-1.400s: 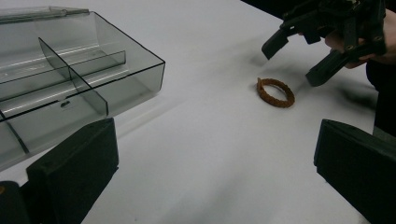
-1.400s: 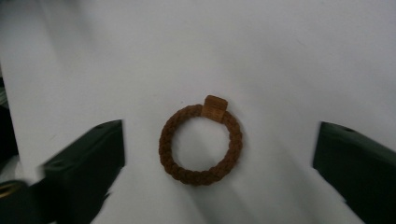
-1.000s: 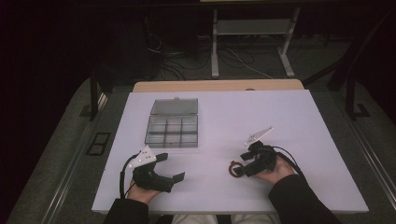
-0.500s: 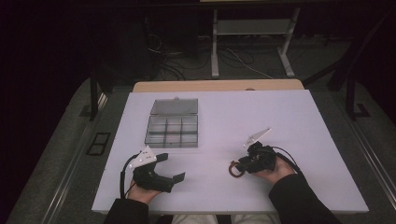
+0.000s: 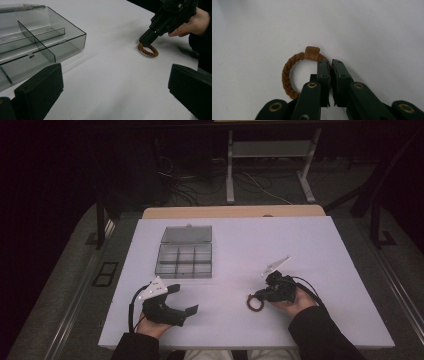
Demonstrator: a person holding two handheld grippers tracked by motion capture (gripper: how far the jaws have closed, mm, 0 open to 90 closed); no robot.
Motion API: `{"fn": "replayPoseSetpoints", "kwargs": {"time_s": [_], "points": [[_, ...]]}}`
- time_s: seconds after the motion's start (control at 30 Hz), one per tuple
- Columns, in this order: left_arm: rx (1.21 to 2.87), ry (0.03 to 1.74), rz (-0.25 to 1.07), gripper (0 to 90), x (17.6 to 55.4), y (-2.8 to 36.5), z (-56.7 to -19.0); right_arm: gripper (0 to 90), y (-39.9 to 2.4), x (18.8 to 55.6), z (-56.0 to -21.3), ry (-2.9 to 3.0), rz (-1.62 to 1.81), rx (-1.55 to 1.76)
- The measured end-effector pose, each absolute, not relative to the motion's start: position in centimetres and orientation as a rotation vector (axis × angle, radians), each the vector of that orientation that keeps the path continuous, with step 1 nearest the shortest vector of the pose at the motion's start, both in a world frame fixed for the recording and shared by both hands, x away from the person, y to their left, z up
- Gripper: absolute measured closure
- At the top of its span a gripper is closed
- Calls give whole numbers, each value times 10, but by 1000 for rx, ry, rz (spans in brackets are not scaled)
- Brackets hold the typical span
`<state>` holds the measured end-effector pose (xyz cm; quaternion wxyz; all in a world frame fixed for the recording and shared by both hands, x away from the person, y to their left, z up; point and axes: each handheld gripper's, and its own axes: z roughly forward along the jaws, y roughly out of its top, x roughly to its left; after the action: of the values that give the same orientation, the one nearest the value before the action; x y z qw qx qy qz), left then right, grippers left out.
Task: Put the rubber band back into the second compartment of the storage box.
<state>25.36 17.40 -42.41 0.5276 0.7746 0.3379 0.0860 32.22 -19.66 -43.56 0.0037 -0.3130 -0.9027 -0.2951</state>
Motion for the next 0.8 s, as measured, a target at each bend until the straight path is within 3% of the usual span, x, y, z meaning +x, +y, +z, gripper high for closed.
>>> {"fn": "replayPoseSetpoints", "kwargs": {"time_s": [0.8], "points": [[1853, 804, 205, 0, 254, 174, -424, 838, -195, 332, -414, -2785, -1027, -972]]}}
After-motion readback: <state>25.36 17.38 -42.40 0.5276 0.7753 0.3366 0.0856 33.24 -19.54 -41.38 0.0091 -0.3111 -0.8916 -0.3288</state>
